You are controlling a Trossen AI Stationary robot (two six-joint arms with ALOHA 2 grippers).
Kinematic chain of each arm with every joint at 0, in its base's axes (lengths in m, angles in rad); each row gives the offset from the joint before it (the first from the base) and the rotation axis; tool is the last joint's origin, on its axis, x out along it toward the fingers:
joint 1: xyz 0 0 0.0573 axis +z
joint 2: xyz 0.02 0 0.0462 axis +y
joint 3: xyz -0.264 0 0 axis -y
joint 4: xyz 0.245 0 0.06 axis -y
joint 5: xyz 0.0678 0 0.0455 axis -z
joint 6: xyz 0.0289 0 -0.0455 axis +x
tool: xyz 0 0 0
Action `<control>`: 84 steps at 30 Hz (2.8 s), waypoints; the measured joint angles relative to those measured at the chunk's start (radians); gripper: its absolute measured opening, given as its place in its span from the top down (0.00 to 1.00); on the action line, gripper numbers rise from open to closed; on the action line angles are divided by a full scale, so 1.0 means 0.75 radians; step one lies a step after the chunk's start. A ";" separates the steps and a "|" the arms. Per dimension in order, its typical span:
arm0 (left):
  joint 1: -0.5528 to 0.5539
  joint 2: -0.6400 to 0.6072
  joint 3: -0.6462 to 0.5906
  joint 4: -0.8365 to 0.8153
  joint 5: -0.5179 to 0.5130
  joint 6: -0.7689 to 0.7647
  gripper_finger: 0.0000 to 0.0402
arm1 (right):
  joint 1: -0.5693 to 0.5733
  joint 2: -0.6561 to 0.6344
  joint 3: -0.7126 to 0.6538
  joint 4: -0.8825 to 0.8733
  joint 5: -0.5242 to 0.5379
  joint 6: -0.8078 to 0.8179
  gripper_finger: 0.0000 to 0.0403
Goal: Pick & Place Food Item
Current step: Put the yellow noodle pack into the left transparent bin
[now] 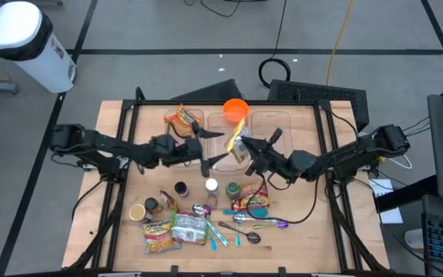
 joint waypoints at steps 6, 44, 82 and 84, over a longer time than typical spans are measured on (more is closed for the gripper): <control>-0.025 0.090 0.061 0.000 -0.098 0.131 0.19 | 0.000 -0.001 0.000 0.022 -0.002 0.002 1.00; -0.081 0.000 0.064 -0.142 -0.530 0.419 0.95 | 0.018 -0.036 0.001 -0.112 -0.008 0.313 0.86; 0.610 -0.588 -0.679 -0.244 0.094 0.279 0.96 | 0.038 -0.209 0.001 -0.433 -0.011 0.595 0.57; 0.628 -0.550 -0.679 -0.247 0.045 0.289 0.96 | 0.038 -0.209 0.001 -0.433 -0.011 0.595 0.57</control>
